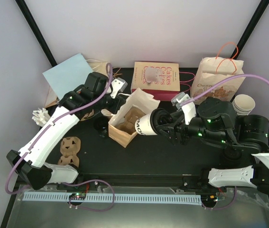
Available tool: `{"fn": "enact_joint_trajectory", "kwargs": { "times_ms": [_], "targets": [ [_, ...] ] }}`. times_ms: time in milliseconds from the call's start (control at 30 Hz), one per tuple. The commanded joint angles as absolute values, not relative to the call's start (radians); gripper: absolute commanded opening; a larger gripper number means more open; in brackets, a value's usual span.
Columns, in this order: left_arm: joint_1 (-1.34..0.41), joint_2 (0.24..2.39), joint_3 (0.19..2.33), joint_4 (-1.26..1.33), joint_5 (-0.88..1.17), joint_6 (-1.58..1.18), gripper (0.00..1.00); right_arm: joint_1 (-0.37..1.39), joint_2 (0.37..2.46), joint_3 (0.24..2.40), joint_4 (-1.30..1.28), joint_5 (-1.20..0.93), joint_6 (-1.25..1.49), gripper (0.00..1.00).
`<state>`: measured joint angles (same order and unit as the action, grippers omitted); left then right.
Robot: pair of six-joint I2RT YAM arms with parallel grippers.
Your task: Pack the takeout coffee
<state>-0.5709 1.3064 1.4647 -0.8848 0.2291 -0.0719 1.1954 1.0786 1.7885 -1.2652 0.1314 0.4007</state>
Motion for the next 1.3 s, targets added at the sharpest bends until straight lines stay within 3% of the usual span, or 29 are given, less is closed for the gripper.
{"fn": "enact_joint_trajectory", "kwargs": {
  "times_ms": [0, 667, 1267],
  "targets": [
    [-0.598, 1.272, 1.443, -0.845, 0.275, -0.008, 0.02, 1.200, 1.084, 1.780, -1.232, 0.178, 0.376, 0.62],
    [-0.742, 1.145, 1.335, -0.724, 0.251, 0.035, 0.02, 1.200, 1.123, 1.522, -1.171, 0.238, 0.330, 0.55],
    [-0.871, 1.169, 1.294, -0.677, 0.186, -0.023, 0.02, 1.229, 1.066, 1.311, -0.979, 0.297, 0.383, 0.53]
  ]
}}
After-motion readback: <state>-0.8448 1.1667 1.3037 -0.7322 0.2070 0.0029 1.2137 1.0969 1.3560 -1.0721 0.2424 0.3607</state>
